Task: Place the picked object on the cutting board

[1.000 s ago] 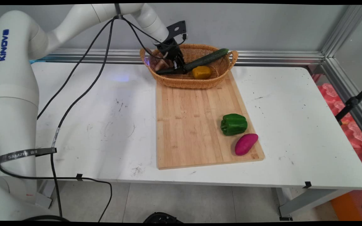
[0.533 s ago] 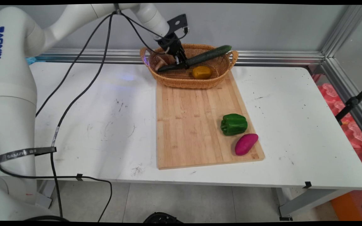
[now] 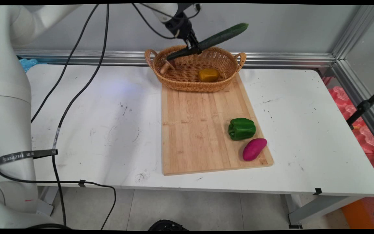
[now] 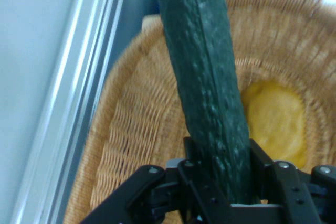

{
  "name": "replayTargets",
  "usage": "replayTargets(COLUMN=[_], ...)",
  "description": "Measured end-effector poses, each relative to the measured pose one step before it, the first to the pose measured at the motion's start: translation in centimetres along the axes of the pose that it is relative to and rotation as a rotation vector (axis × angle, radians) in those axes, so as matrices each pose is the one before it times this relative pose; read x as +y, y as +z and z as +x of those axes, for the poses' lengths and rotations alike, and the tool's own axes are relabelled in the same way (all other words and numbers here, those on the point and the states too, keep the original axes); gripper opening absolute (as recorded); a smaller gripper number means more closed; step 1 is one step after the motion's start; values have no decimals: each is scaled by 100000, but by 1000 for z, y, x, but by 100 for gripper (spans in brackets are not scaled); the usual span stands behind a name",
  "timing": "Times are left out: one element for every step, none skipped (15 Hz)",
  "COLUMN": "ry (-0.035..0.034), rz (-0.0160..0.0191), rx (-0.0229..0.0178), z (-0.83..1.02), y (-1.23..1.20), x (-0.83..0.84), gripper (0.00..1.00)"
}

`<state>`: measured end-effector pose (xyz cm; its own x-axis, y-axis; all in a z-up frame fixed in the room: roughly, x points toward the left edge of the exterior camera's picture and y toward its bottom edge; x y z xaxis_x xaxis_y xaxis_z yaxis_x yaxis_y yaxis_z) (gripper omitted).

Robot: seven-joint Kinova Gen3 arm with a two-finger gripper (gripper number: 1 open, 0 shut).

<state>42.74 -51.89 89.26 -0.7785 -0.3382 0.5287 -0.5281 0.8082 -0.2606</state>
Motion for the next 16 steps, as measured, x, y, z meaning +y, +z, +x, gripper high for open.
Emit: replayTargets(ry=[-331,-200,-358,-437,-468,-381,-146,-270,-10,-79,-43,-80,-220,16,46,129], rz=[423,183,250,178,-82,-239,-396,-743,-764,-921,-894,-1035,-1214,-1035,-637,-1024], rx=[802,470,477,307,193,75,-11,-105,-187,-282,-256,-393,-509,-583,-407,-767], z=[852,591,856,949,886,672,512,583,403,265,172,40,-116,-183,-165,-348], y=[-616,-387,-554,-627,-626,-510,-401,-523,-420,-368,-320,-290,-215,-105,-40,-31], x=[445,371,572,741,824,726,687,977,932,984,1045,1256,1307,1134,730,1206], gripper=[0,0,0,0,0,0,0,0,0,0,0,0,0,0,0,0])
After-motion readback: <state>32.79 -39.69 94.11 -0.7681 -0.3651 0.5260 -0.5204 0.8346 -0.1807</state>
